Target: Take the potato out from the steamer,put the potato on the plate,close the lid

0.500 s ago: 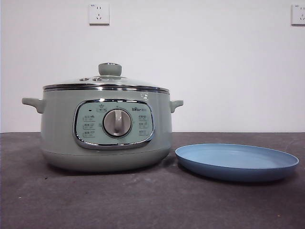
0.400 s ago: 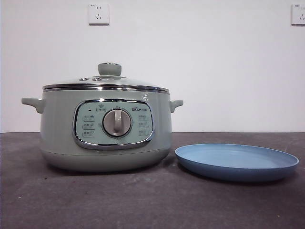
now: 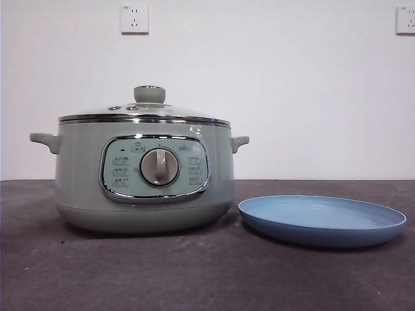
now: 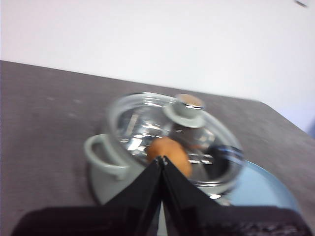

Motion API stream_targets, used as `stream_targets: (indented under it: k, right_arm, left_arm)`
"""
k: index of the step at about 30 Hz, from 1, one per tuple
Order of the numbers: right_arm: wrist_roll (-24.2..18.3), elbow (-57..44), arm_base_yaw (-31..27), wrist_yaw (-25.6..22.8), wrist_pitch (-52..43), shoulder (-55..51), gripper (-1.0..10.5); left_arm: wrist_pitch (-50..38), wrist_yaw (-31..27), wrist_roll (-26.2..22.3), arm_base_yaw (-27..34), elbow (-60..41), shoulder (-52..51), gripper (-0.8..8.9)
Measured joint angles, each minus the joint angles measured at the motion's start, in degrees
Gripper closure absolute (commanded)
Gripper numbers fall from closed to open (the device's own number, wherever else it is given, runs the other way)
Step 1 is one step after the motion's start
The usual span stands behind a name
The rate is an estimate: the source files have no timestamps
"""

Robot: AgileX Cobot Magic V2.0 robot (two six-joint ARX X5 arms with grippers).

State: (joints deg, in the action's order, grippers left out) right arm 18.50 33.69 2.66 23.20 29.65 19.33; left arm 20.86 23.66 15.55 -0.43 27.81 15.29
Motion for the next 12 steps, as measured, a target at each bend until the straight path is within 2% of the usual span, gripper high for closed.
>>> stream_targets:
  k: [4, 7, 12]
  right_arm:
    - [-6.82, 11.72, 0.0, 5.46, 10.95, 9.33, 9.6]
    - [-12.11, 19.15, 0.24, 7.76, 18.99, 15.76, 9.6]
    - [-20.35, 27.91, 1.31, 10.86, 29.62, 24.06, 9.6]
  left_arm:
    - [6.56, 7.5, -4.02, 0.0, 8.39, 8.61, 8.22]
    - [12.22, 12.92, -8.11, 0.0, 13.66, 14.32, 8.22]
    - [21.75, 18.12, -14.86, 0.0, 20.13, 20.85, 8.22]
